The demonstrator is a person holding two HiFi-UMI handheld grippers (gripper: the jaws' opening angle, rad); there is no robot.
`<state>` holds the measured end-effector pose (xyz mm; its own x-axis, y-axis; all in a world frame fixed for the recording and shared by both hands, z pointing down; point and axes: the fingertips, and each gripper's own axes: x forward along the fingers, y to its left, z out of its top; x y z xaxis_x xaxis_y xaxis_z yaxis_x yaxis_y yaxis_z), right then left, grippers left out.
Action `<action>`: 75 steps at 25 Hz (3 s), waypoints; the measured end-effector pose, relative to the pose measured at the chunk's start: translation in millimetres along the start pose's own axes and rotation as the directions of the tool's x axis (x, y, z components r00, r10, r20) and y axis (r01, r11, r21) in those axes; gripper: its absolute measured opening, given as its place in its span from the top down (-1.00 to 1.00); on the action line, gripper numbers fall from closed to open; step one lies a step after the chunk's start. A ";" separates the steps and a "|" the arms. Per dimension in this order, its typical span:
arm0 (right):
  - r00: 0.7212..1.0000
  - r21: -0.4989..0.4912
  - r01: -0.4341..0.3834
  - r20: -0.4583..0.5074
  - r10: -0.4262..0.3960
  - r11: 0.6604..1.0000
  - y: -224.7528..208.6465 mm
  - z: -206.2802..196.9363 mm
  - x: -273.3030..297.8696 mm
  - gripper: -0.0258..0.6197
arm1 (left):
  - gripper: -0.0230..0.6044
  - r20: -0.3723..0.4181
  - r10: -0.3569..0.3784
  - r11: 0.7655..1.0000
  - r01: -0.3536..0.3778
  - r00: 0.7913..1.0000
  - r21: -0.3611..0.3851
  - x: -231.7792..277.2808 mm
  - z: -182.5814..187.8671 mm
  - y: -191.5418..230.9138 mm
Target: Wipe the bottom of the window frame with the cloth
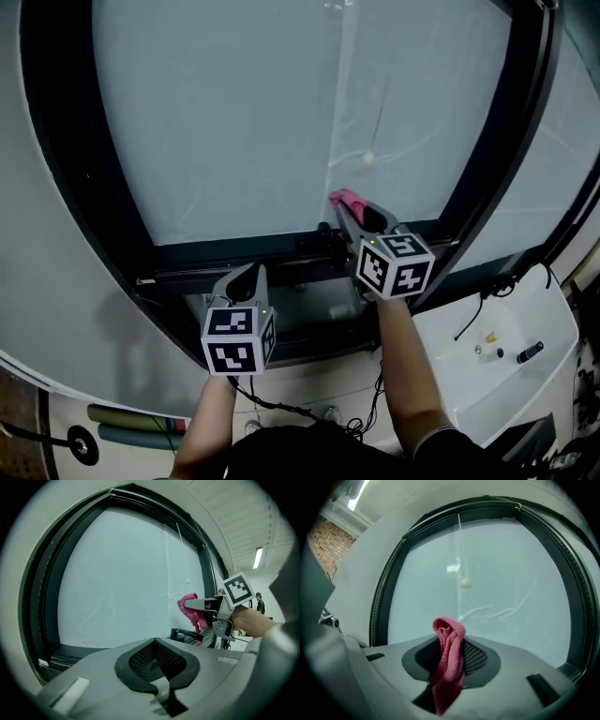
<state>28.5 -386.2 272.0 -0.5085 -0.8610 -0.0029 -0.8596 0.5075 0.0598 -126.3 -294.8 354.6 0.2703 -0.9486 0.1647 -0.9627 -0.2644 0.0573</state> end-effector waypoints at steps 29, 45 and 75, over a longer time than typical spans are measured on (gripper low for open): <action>0.925 -0.216 -0.018 -0.375 -0.066 0.976 147.5 -125.0 111.7 0.59 | 0.90 -0.073 0.047 0.998 -0.050 0.996 -0.036 -59.4 -40.5 120.2; 0.846 -0.241 -0.438 -0.438 0.305 0.866 341.2 -120.3 170.2 0.59 | 0.90 -0.064 0.192 0.978 -0.196 0.979 -0.066 -110.3 -48.6 174.1; 0.933 -0.119 -0.006 -0.358 -0.037 0.993 125.8 -127.5 108.0 0.60 | 0.90 -0.078 0.057 0.997 -0.062 0.995 -0.054 -86.6 -55.2 114.2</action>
<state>-128.2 -419.5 406.5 -0.4245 -0.8341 0.3523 -0.8444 0.5051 0.1783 -259.1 -233.3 401.2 0.2147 -0.9456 0.2444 -0.9756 -0.1958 0.0997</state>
